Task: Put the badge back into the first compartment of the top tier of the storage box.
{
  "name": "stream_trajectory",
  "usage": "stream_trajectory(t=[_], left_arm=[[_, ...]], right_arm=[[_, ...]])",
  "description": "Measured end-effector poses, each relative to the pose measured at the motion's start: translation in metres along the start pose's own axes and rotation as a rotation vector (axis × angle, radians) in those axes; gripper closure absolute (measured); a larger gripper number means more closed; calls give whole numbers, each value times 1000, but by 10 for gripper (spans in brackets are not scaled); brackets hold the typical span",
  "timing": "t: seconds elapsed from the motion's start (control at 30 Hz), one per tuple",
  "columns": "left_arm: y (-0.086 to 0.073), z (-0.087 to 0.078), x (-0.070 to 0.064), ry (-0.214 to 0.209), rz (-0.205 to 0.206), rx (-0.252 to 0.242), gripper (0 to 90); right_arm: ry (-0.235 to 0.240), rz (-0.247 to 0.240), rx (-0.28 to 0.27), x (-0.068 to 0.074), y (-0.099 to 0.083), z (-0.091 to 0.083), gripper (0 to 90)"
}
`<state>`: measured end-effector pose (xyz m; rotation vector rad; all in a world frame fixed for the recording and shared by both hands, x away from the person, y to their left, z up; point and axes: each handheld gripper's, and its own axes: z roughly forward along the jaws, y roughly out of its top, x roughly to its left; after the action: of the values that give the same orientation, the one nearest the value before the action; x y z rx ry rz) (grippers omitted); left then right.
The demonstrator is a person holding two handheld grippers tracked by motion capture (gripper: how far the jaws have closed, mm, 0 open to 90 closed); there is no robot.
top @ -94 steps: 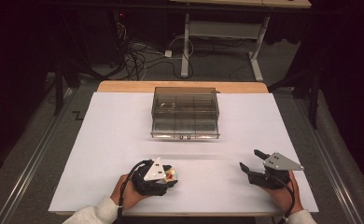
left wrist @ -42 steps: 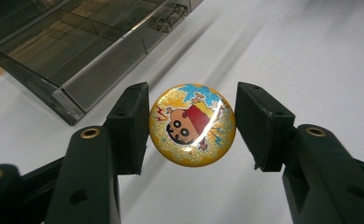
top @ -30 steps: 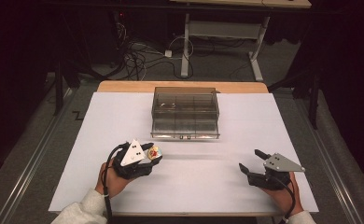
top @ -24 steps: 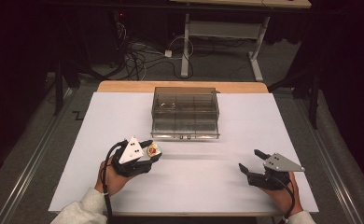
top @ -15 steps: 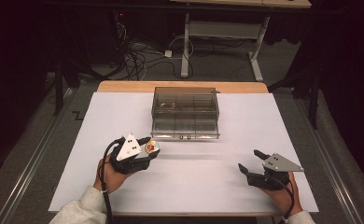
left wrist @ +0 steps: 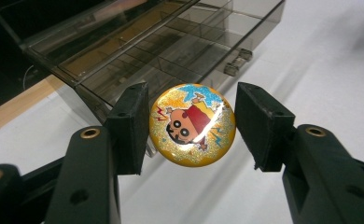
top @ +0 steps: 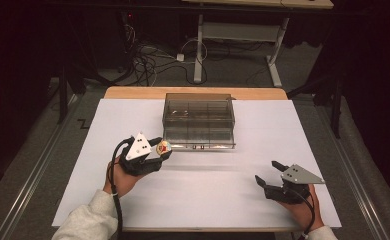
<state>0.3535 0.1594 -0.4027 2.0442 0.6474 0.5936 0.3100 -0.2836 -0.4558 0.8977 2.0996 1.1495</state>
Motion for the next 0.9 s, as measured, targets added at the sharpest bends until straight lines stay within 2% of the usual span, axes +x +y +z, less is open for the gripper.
stream_trajectory(t=[0.43, 0.77, 0.9], left_arm=[[26, 35, 25, 8, -26, 36, 449], [34, 53, 29, 7, -28, 64, 449], [35, 57, 31, 11, -41, 66, 448]], right_arm=[[-5, 4, 0, -2, -2, -2, 242], [-2, 2, 0, -1, -2, -2, 243], [-2, 3, 2, -2, -2, -2, 244]])
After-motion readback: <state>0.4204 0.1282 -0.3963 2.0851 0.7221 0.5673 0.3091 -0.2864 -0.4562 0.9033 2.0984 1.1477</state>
